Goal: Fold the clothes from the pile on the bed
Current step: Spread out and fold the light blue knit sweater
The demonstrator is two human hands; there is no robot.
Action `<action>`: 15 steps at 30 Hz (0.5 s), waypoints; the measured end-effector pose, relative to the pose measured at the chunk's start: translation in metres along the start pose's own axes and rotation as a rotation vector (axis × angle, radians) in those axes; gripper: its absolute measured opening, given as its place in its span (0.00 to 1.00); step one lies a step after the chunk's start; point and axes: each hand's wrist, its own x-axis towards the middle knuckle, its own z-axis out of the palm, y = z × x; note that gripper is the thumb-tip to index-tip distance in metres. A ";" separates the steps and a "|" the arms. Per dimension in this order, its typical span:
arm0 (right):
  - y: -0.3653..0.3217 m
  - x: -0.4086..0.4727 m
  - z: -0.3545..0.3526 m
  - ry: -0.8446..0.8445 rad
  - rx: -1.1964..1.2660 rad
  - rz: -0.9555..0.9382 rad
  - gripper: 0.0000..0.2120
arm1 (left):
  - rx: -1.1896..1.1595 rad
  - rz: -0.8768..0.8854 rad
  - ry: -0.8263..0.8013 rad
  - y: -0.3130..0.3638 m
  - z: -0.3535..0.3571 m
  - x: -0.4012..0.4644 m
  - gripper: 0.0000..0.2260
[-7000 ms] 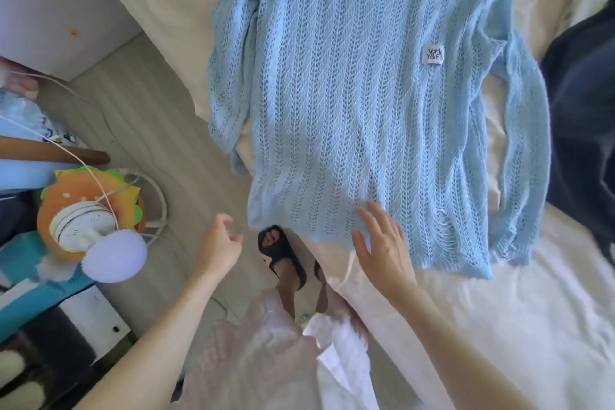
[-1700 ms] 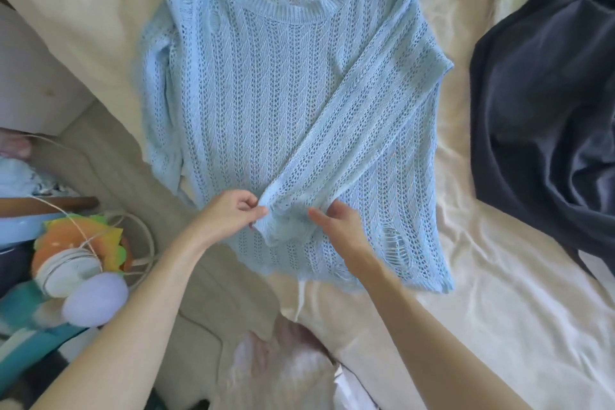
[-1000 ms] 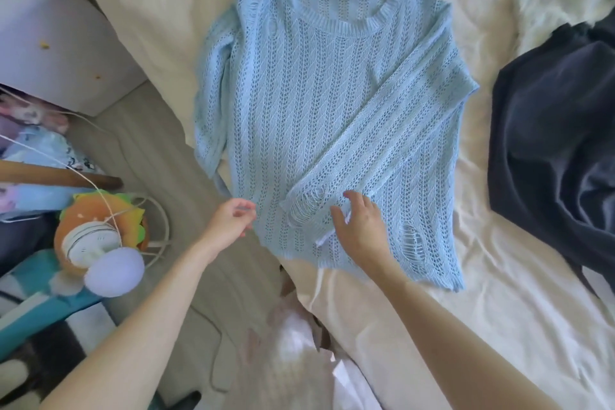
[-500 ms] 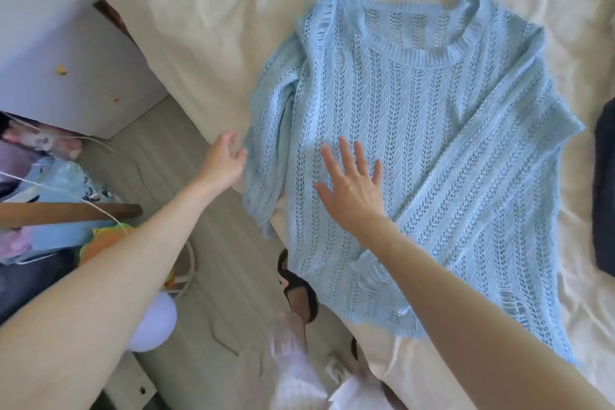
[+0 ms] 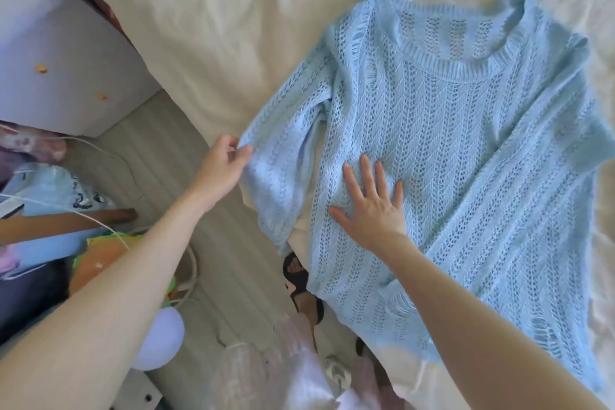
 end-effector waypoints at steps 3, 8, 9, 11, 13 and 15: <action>-0.002 0.000 -0.003 -0.014 -0.015 0.007 0.38 | 0.177 0.089 0.217 0.001 -0.036 -0.006 0.06; -0.001 -0.012 -0.029 -0.006 0.316 -0.025 0.31 | 0.199 0.246 0.335 0.052 -0.066 -0.033 0.04; -0.001 -0.017 -0.039 0.021 0.526 0.005 0.28 | 0.189 0.271 0.322 0.068 -0.063 -0.040 0.04; 0.006 -0.039 -0.058 0.089 0.963 0.101 0.22 | 0.136 0.340 0.286 0.106 -0.048 -0.063 0.04; 0.019 -0.067 -0.071 0.103 1.262 0.176 0.16 | 0.088 0.431 0.235 0.142 -0.023 -0.092 0.04; 0.038 -0.095 -0.073 0.105 1.525 0.256 0.10 | 0.085 0.529 0.107 0.169 0.016 -0.123 0.02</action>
